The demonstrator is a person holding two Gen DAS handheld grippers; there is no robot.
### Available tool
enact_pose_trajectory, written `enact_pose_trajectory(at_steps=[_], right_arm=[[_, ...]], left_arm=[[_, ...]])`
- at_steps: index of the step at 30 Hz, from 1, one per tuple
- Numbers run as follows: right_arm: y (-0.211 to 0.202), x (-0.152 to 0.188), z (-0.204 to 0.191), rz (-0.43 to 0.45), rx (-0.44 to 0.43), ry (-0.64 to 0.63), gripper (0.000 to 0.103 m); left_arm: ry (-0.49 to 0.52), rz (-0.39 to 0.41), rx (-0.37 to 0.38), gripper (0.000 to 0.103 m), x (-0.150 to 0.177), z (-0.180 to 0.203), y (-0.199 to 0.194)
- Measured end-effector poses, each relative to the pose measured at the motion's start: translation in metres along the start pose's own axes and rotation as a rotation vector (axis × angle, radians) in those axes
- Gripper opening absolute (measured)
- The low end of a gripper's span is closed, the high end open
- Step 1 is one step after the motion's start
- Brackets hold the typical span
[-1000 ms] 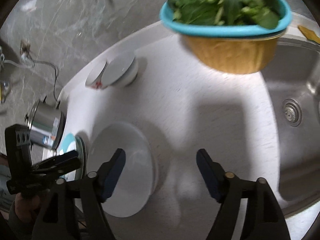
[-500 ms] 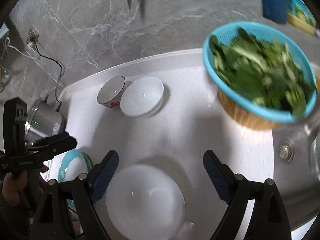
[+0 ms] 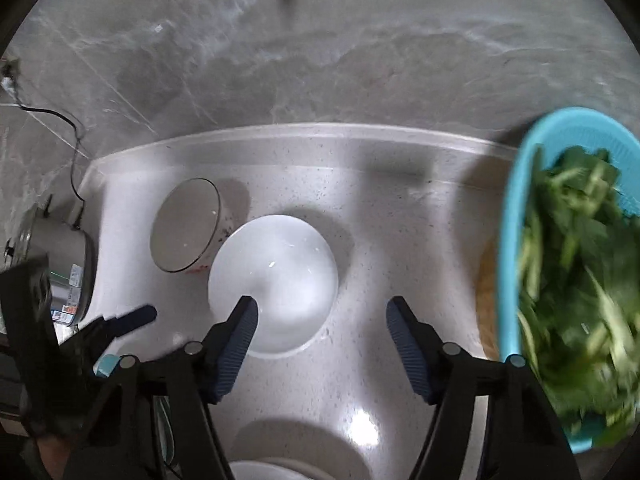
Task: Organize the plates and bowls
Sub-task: 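Open both grippers and move them toward the small white bowl, then close both grippers on the small white bowl's rim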
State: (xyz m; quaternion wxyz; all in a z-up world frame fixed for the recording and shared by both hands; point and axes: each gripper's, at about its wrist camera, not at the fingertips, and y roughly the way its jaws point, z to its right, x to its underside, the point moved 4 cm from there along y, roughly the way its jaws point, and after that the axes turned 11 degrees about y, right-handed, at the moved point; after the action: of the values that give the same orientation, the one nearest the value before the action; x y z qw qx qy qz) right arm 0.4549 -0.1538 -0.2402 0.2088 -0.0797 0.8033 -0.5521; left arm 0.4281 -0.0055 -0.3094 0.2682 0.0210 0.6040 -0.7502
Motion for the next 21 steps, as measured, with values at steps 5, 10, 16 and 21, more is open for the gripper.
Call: enact_pose_trajectory(at_steps=[5, 10, 16, 21], right_arm=[[0.037, -0.018, -0.001, -0.082, 0.051, -0.013, 0.07], [0.063, -0.024, 0.005, -0.153, 0.08, -0.019, 0.07], [0.083, -0.024, 0.006, -0.222, 0.064, -0.032, 0.068], [0.091, -0.024, 0.009, -0.258, 0.037, -0.025, 0.053]], left_arm=[[-0.045, -0.04, -0.014, 0.071, -0.005, -0.007, 0.03], [-0.059, -0.086, -0.029, 0.07, -0.005, -0.007, 0.056], [-0.089, -0.111, -0.023, 0.066, -0.01, -0.015, 0.078], [-0.107, -0.117, -0.013, 0.062, -0.015, -0.023, 0.088]])
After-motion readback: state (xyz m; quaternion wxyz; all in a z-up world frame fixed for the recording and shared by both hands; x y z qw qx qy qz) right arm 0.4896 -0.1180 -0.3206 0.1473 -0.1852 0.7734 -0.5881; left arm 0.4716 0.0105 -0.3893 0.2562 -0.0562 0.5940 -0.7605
